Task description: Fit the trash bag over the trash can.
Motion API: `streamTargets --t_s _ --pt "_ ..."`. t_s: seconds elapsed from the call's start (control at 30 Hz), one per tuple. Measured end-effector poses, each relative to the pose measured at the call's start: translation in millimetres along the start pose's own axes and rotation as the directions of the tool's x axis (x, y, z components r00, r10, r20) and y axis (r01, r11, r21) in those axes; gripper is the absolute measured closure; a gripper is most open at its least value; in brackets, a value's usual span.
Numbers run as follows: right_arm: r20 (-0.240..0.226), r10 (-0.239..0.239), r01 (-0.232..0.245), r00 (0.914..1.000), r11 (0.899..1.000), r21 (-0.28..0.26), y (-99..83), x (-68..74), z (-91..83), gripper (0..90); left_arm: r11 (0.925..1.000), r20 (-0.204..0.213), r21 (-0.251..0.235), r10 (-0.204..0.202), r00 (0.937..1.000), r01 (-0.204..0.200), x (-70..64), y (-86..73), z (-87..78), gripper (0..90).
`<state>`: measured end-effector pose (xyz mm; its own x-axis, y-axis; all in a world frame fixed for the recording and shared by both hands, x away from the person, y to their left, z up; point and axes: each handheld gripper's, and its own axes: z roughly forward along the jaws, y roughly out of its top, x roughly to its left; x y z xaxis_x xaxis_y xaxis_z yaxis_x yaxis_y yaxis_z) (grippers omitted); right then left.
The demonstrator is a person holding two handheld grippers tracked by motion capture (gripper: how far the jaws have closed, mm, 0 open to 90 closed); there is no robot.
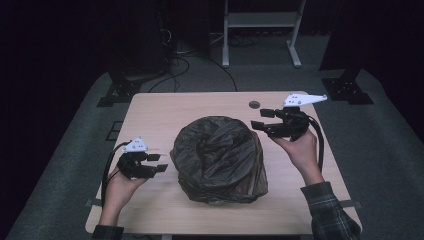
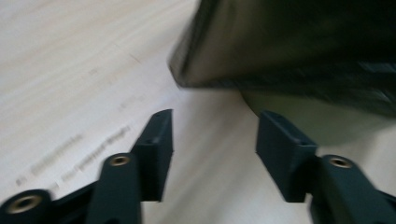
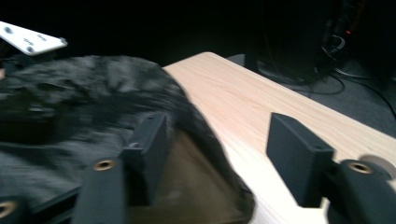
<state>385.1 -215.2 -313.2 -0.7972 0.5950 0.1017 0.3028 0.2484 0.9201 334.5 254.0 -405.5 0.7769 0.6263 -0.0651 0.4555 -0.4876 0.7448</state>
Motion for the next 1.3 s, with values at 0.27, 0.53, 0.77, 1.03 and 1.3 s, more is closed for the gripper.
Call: streamTargets --t_s 0.27,0.53,0.77,1.03,1.3 --pt "-0.112 -0.135 0.137 0.9845 0.990 0.015 24.7 39.7 -3.3 12.9 0.9978 -0.019 0.043 0.051 0.9985 -0.051 -24.0 -28.4 0.8 17.1" --pt "-0.224 -0.249 0.274 0.9423 0.958 0.087 38.6 73.7 20.2 9.7 0.9896 -0.010 0.110 0.095 0.9954 -0.093 -37.2 -57.7 22.6 1.8" --pt "-0.277 -0.295 0.359 0.9143 0.908 0.215 31.3 93.1 53.5 9.7 0.9820 0.007 0.146 0.120 0.9928 -0.120 -38.3 -63.1 37.9 0.5" --pt "-0.304 -0.300 0.403 0.9039 0.836 0.371 20.4 104.8 81.4 9.8 0.9839 0.025 0.125 0.125 0.9918 -0.127 -38.3 -63.3 40.6 0.5" --pt "-0.346 -0.248 0.396 0.9049 0.788 0.471 20.1 104.2 90.9 10.3 0.9862 0.031 0.100 0.130 0.9911 -0.132 -38.4 -64.7 43.1 0.0"
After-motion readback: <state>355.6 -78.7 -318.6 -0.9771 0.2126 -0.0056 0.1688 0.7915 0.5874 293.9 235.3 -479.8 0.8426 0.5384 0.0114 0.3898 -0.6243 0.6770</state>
